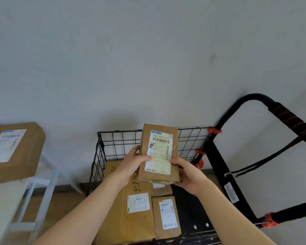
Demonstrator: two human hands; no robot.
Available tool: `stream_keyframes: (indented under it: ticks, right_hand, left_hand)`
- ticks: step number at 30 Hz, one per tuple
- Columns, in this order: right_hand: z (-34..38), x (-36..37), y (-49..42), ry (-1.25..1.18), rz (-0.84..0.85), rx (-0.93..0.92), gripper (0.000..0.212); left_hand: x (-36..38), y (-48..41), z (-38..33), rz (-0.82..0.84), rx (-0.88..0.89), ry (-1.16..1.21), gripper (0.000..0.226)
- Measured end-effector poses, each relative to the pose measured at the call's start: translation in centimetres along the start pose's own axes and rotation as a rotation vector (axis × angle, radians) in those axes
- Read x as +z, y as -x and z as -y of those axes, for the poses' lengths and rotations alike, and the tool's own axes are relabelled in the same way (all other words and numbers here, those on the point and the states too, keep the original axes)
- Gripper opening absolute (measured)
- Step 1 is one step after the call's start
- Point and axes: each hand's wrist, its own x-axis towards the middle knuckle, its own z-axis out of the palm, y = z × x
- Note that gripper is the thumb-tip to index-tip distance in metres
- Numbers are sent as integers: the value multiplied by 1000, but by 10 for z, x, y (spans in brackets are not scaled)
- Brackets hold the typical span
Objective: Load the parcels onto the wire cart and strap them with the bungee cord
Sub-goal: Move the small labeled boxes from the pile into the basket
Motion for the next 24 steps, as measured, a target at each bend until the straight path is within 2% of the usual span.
stream_keyframes:
  ticks: [5,9,12,17,21,24]
  right_hand:
    - [18,-90,-58,54,-20,92,30]
    - [20,-143,-103,97,-21,154,34]
    - [9,-172,-140,110,-17,209,38]
    - [-23,-202,-203,101,-48,270,39]
    - [-62,-225,-256,89,-110,339,49]
    - [-90,-237,-291,149,-175,389,38]
  left_hand:
    - [75,-67,10,-11,-56,-66,64]
    - [109,-114,29,-36,-120,-178,78]
    - [127,-152,48,-54,-213,-211,76]
    - [153,-211,91,-41,-316,-246,59]
    - [167,-253,137,-41,-413,-173,60]
    - [177,-279,174,-34,-479,-144,61]
